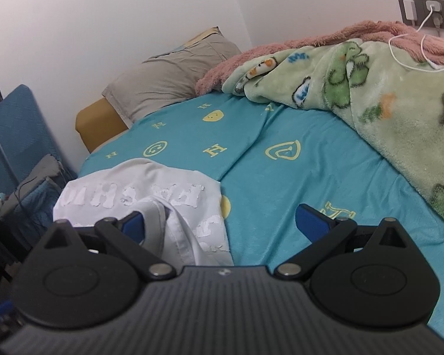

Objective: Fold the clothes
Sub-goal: 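Raise the T-shirt high with both grippers and shake it open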

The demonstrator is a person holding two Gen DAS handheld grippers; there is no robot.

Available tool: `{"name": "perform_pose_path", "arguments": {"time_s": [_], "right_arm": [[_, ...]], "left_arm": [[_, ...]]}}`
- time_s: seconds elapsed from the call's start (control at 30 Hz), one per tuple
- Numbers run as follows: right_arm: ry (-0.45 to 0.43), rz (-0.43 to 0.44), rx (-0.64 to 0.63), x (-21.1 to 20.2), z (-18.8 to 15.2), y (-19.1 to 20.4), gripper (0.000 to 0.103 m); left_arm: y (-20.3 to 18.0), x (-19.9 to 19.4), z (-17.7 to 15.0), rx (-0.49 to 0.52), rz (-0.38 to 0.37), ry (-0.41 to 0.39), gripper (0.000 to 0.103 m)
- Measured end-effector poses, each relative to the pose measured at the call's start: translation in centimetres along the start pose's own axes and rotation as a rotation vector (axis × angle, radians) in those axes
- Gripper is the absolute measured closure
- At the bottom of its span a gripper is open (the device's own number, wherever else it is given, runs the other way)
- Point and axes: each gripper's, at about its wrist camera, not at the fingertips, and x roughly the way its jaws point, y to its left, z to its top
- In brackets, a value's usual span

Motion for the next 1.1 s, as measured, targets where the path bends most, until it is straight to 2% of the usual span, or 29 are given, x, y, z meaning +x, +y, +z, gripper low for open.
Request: {"name": "perform_pose_path", "arguments": {"time_s": [0.1, 0.3, 0.37, 0.43, 0.47, 0.57, 0.7, 0.77, 0.87, 1.07, 1.1], "right_arm": [[0.007, 0.005, 0.012, 0.1, 0.0, 0.0, 0.000], [0.005, 0.017, 0.033, -0.1, 0.1, -0.2, 0.000], [0.000, 0.020, 0.039, -0.2, 0.1, -0.2, 0.000], [-0.006, 0.024, 0.043, -0.2, 0.1, -0.2, 0.000], [-0.012, 0.022, 0.045, -0.3, 0.1, -0.3, 0.000], [-0.033, -0.001, 0.028, -0.5, 0.1, -0.3, 0.000], [0.017, -0.049, -0.053, 0.1, -1.0, 0.1, 0.000], [0.043, -0.073, -0.093, 0.4, -1.5, 0.4, 0.000], [0.082, -0.110, -0.155, 0.9, -2.3, 0.7, 0.000], [0.160, -0.183, -0.277, 1.9, -3.9, 1.4, 0.000], [0.115, -0.181, -0.286, 0.8, -3.2, 1.6, 0.000]], "left_arm": [[-0.6, -0.6, -0.1, 0.037, -0.054, 0.002, 0.049], [-4.5, -1.0, -2.0, 0.274, -0.075, -0.017, 0.044], [-5.7, -0.2, -2.9, 0.350, -0.023, -0.014, 0.044], [-6.2, 0.9, -3.7, 0.392, 0.085, -0.011, 0.043], [-6.0, 1.4, -3.7, 0.386, 0.149, -0.004, 0.043], [-3.8, 2.3, -2.9, 0.266, 0.309, 0.010, 0.044], [-0.3, 1.4, -1.4, 0.066, 0.417, -0.035, 0.043], [0.7, 0.8, -0.9, -0.001, 0.442, -0.058, 0.043], [0.7, 0.9, -0.6, 0.033, 0.496, -0.053, 0.043], [0.9, -0.7, -0.3, -0.002, 0.496, -0.074, 0.042], [1.0, -1.2, -0.2, -0.015, 0.488, -0.088, 0.042]]}}
